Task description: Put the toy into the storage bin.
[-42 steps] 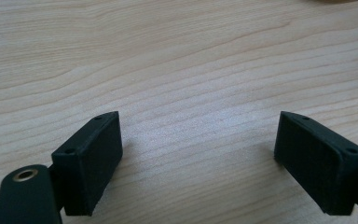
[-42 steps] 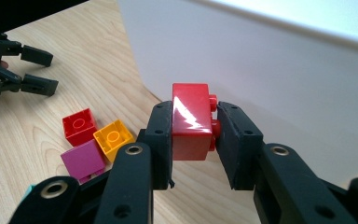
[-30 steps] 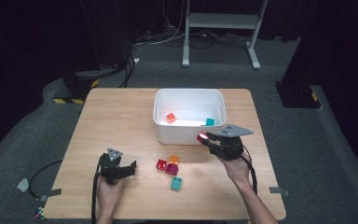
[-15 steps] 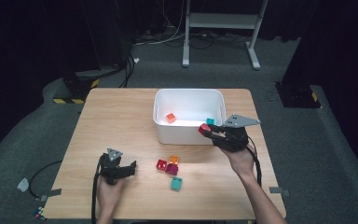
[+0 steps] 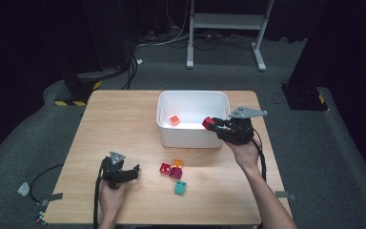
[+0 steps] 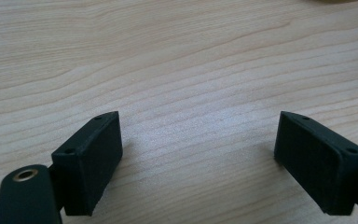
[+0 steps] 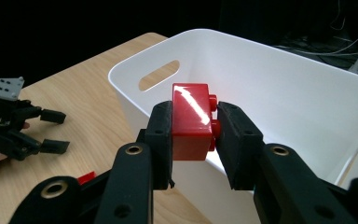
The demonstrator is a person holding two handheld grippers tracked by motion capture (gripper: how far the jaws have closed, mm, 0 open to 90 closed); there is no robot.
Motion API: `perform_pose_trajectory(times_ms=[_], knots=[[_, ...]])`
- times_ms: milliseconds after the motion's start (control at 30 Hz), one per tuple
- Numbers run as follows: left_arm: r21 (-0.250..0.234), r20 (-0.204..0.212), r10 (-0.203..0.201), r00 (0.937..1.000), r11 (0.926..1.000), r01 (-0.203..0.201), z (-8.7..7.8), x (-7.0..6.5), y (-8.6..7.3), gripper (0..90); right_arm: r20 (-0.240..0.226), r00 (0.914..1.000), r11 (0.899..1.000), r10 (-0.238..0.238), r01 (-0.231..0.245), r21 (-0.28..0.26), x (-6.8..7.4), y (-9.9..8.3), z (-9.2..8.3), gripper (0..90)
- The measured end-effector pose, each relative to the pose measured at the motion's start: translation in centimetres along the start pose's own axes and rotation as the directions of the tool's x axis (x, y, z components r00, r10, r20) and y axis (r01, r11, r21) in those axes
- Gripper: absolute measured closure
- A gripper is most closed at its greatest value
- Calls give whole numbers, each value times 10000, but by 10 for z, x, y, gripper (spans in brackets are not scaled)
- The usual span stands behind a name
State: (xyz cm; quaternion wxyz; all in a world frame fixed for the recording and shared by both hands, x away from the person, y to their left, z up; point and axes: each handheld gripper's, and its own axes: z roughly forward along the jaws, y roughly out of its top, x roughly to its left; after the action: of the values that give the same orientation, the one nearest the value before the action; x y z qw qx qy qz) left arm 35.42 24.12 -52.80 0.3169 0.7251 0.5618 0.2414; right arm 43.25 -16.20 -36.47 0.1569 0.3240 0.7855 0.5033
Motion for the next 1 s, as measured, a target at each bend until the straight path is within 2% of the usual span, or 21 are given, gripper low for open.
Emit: perform_pose_trajectory(times_ms=[400, 600, 1000], knots=[[15, -5, 6, 10000, 10000, -6, 0, 0, 0, 152, 275, 9996, 10000, 68, -66, -41, -10, 19, 10, 669], [-10, 3, -17, 10000, 10000, 17, 0, 0, 0, 152, 440, 9990, 9998, 82, -90, 169, -15, 28, 20, 669], [-11, 14, -17, 10000, 10000, 17, 0, 0, 0, 152, 752, 9967, 9969, 315, -368, 692, -27, 32, 45, 669]])
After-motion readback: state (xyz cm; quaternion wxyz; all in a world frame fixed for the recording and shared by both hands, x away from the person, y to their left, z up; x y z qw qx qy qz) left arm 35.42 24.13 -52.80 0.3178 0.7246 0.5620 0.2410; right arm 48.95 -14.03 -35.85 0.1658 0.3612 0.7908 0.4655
